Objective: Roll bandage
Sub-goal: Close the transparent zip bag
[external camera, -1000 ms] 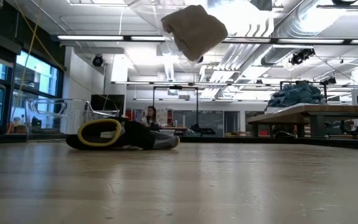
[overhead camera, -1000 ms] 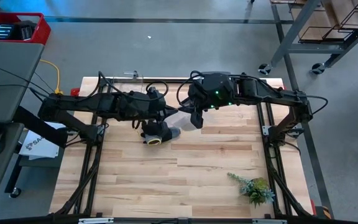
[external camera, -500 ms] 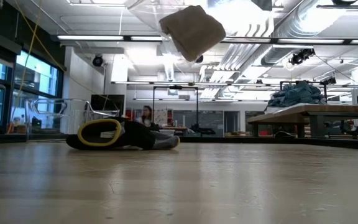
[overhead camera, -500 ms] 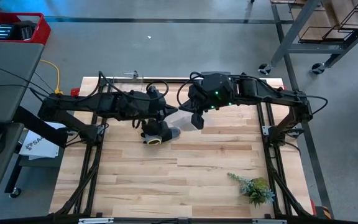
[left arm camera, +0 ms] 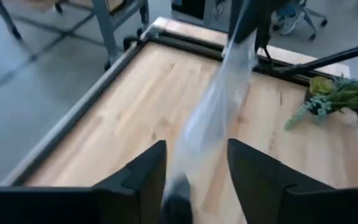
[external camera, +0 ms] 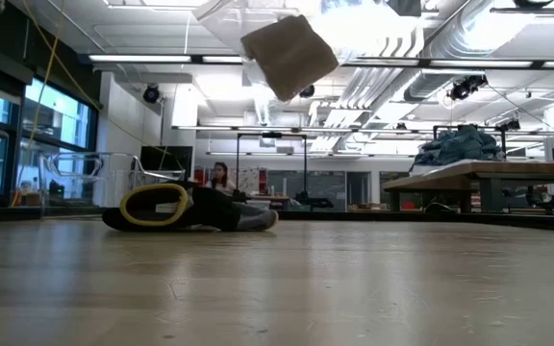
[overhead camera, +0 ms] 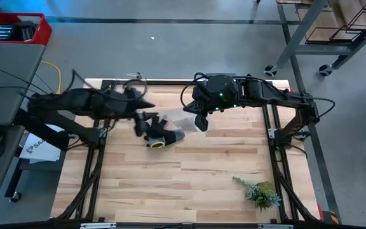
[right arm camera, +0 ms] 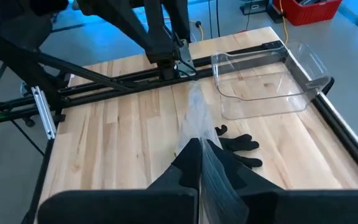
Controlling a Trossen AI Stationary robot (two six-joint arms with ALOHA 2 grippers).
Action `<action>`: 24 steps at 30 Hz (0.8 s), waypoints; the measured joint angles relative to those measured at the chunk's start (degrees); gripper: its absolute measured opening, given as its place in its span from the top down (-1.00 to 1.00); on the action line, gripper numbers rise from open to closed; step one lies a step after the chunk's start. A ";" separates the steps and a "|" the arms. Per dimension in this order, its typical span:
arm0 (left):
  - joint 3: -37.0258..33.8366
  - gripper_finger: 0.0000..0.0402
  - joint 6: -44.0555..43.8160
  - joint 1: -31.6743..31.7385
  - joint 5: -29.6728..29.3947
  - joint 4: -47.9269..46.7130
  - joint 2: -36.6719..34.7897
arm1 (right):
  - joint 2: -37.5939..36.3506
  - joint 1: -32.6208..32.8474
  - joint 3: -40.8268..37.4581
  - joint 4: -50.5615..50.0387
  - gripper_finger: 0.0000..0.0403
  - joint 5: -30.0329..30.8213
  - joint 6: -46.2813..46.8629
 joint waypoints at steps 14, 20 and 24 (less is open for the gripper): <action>-34.10 0.05 -5.38 -17.24 -19.22 33.75 -15.91 | -0.87 -1.92 0.00 7.44 1.00 -7.47 8.44; -34.04 0.05 9.77 -17.97 -26.31 42.36 -16.05 | -3.80 -3.16 -0.01 9.52 1.00 -8.82 8.63; -33.97 0.05 18.24 -17.69 -28.62 50.77 -16.20 | -6.10 -3.26 0.00 11.54 1.00 -9.58 8.25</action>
